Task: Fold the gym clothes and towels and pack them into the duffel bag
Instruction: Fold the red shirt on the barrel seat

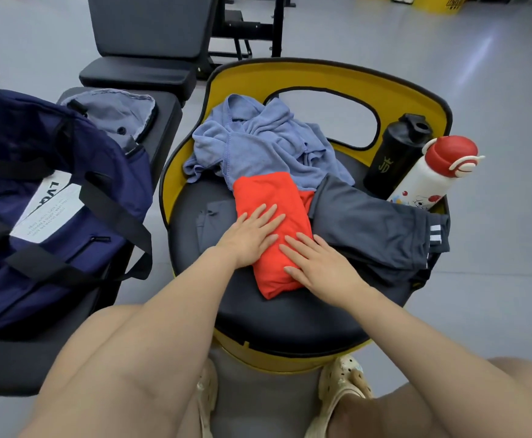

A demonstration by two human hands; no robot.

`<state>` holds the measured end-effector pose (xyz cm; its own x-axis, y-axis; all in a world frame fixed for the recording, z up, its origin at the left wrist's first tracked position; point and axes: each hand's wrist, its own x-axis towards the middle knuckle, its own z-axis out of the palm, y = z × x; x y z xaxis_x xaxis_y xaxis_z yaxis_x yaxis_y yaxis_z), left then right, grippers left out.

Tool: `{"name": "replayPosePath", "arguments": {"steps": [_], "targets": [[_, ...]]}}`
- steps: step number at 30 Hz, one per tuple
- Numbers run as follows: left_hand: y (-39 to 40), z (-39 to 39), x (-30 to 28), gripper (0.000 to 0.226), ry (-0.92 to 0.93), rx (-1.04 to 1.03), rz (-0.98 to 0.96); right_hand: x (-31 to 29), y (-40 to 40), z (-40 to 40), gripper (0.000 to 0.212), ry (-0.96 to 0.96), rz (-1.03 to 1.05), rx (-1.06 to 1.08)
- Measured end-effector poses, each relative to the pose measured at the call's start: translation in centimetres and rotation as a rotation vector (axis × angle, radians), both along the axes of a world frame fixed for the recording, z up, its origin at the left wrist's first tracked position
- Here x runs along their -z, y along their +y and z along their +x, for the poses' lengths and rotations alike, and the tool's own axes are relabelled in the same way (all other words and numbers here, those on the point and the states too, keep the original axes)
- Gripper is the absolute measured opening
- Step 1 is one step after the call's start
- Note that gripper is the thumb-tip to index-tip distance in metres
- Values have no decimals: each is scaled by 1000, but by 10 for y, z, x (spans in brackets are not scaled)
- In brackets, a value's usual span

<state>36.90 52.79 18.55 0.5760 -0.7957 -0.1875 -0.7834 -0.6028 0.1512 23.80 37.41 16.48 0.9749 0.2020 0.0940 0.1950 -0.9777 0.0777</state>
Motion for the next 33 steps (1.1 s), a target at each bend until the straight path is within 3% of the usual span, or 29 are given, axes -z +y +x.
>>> {"name": "replayPosePath", "arguments": {"steps": [5, 6, 8, 10, 11, 13, 15, 17, 20, 23, 28, 33], "targets": [[-1, 2, 7, 52, -7, 37, -5, 6, -6, -14, 68, 58, 9, 52], [-3, 4, 8, 51, 56, 20, -91, 6, -8, -16, 68, 61, 16, 51], [-7, 7, 7, 40, 202, -98, -448, 6, -10, -16, 62, 60, 71, 32], [-9, 14, 2, 26, 152, -372, -767, 3, -10, -16, 62, 87, 239, 54], [-8, 17, -1, 24, 118, -543, -833, -1, -8, -17, 61, 91, 335, 105], [-6, 21, -5, 31, 230, -827, -820, -5, -3, -22, 46, -43, 471, 254], [-8, 24, -4, 47, 456, -945, -768, -10, 0, -23, 38, -95, 564, 468], [-13, 24, -6, 53, 612, -975, -775, -14, 1, -23, 44, 59, 643, 686], [-19, 24, -15, 49, 872, -1032, -909, -17, -1, -20, 69, 331, 783, 876], [-20, 23, -24, 44, 1075, -1039, -974, -17, -5, -14, 57, 444, 933, 940], [-9, 19, -38, 51, 1190, -1043, -1044, -26, -4, -9, 16, 404, 1305, 942], [16, 19, -55, 35, 1136, -1084, -1152, -54, 2, -4, 14, 390, 1450, 881]]}}
